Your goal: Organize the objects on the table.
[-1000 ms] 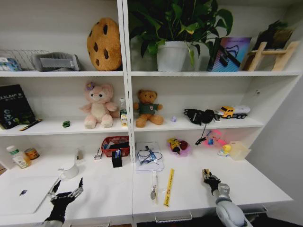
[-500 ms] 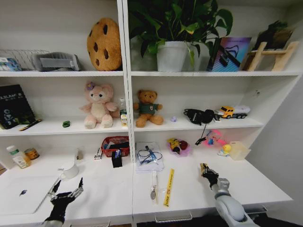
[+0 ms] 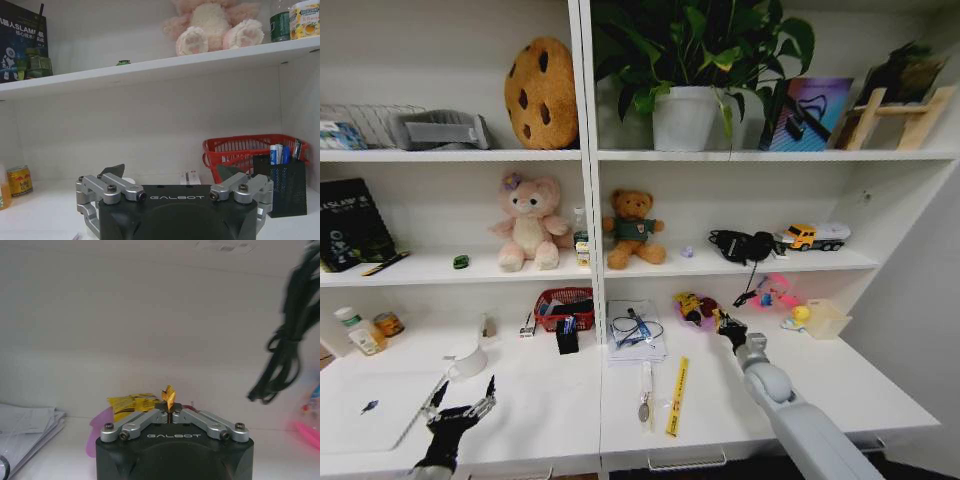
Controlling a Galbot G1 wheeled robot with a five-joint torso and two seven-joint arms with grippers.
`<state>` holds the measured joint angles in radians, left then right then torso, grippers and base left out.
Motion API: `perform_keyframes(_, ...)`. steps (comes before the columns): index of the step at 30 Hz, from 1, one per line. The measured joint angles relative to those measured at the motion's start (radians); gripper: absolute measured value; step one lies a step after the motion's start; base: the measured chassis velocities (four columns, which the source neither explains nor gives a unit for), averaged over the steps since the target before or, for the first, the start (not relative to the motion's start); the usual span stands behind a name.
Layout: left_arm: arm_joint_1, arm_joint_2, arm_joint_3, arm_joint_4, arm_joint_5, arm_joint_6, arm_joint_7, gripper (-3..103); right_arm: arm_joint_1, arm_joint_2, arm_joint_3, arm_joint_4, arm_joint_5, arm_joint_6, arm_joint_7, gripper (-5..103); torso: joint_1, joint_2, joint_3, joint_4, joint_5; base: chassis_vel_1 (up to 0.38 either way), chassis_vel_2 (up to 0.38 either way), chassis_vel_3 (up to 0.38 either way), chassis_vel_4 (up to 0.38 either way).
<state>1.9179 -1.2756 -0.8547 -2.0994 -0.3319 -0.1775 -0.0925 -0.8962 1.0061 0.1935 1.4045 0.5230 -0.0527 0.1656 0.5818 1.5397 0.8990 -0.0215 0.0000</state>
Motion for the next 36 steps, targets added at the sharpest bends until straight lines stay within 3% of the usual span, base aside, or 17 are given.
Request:
perform_keyframes(6,0.000,0.000,0.000,0.000,0.000,0.000,0.000,100,0.196,0.059,-0.098,-0.219,-0.009,0.060,-0.023,0,0.000,0.000,0.000,0.0002,-0.0001,0.000,0.000,0.000,0.000)
perform_keyframes(13,0.000,0.000,0.000,0.000,0.000,0.000,0.000,100,0.237,0.077,-0.111,-0.265,-0.014,0.065,-0.012,-2,0.000,0.000,0.000,-0.0002,-0.0001,0.000,0.000,0.000,0.000)
perform_keyframes(15,0.000,0.000,0.000,0.000,0.000,0.000,0.000,100,0.230,0.075,-0.104,-0.263,-0.021,0.067,-0.011,9,0.000,0.000,0.000,-0.0003,-0.0001,0.000,0.000,0.000,0.000)
perform_keyframes(17,0.000,0.000,0.000,0.000,0.000,0.000,0.000,100,0.224,0.072,-0.101,-0.263,-0.022,0.070,-0.010,9,0.000,0.000,0.000,-0.0004,-0.0001,0.000,0.000,0.000,0.000)
perform_keyframes(20,0.000,0.000,0.000,0.000,0.000,0.000,0.000,100,0.204,0.065,-0.090,-0.256,-0.027,0.082,-0.007,25,0.000,0.000,0.000,-0.0003,0.0000,0.000,0.000,0.000,0.000)
perform_keyframes(25,0.000,0.000,0.000,0.000,0.000,0.000,0.000,100,0.184,0.055,-0.074,-0.222,-0.027,0.082,-0.005,41,0.000,0.000,0.000,0.0000,-0.0001,0.000,0.000,0.000,0.000)
perform_keyframes(28,0.000,0.000,0.000,0.000,0.000,0.000,0.000,100,0.121,0.029,-0.045,-0.130,-0.026,0.071,-0.008,57,0.000,0.000,0.000,0.0004,-0.0002,0.000,0.000,0.000,0.000)
perform_keyframes(31,0.000,0.000,0.000,0.000,0.000,0.000,0.000,100,0.073,0.016,-0.025,-0.076,-0.025,0.065,-0.015,63,0.000,0.000,0.000,0.0002,-0.0001,0.000,0.000,0.000,0.000)
perform_keyframes(36,0.000,0.000,0.000,0.000,0.000,0.000,0.000,100,-0.106,-0.025,0.067,0.113,-0.027,0.063,-0.038,85,0.000,0.000,0.000,-0.0005,0.0000,0.000,0.000,0.000,0.000)
